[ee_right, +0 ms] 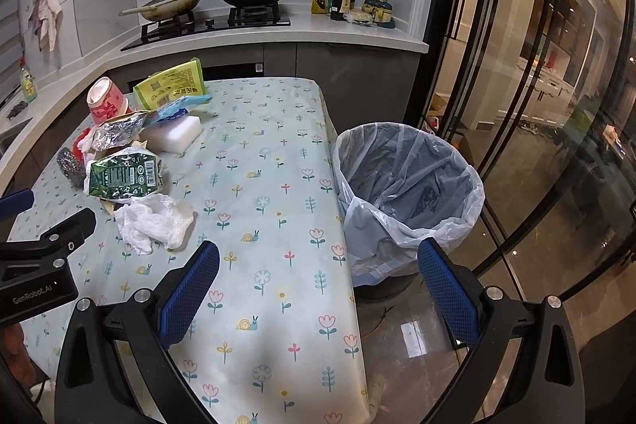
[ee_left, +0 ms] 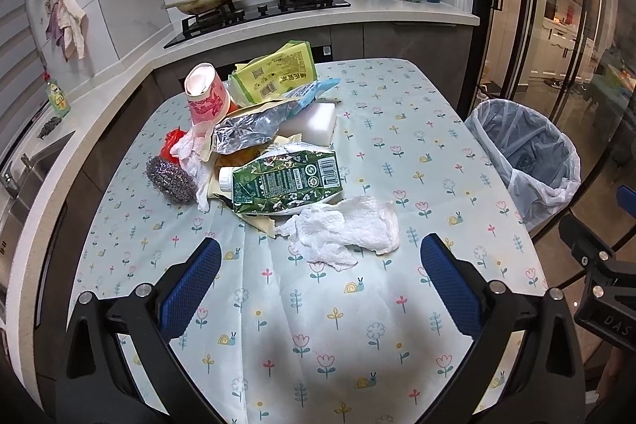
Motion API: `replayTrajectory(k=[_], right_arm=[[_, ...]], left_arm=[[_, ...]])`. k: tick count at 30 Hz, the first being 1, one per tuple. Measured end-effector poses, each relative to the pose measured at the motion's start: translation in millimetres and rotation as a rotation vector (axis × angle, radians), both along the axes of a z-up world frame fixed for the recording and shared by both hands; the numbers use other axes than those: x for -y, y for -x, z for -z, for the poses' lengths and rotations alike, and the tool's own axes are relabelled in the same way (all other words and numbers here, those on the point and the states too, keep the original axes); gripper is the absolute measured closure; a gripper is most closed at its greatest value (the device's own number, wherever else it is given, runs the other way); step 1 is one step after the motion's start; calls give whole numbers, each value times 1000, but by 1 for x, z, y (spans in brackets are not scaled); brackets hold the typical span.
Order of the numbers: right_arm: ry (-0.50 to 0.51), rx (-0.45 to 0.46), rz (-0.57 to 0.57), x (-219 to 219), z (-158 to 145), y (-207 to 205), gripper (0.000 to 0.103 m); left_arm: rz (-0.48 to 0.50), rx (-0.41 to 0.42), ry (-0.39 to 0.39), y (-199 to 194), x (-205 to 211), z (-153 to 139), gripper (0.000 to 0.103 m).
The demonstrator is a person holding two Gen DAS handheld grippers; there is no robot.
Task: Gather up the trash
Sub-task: 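Grasp the white paper towel with the right gripper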
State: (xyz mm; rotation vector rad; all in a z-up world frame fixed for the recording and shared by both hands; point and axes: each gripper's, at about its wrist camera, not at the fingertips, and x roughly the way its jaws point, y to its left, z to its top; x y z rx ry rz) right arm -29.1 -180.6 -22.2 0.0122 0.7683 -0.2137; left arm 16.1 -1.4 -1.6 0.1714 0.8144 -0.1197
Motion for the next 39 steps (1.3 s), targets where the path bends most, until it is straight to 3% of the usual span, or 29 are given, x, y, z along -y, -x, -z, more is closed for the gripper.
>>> replayTrajectory(k=[8,17,28,34,36,39], right_arm=[[-45,2,-53,-26,10,-34,7],[-96,-70,-162,-74,43,-80,12],[-134,-184,-232,-119,88,-118,18],[-167,-231,-244,-128,101,-127,56],[-176,-240,-249,-129,102,-126,76],[-175,-247,-250,-128,99,-120,88]], left_arm=[[-82,-32,46,-32,-41,7,7],[-139,-85,51,-61,-82,28,7],[-142,-157,72,-86,-108,50,7],[-118,-181,95,-100,-113,58,7],[-105,-185,105,-106,-113,60,7],[-87,-182,119,-114,-112,62,7]])
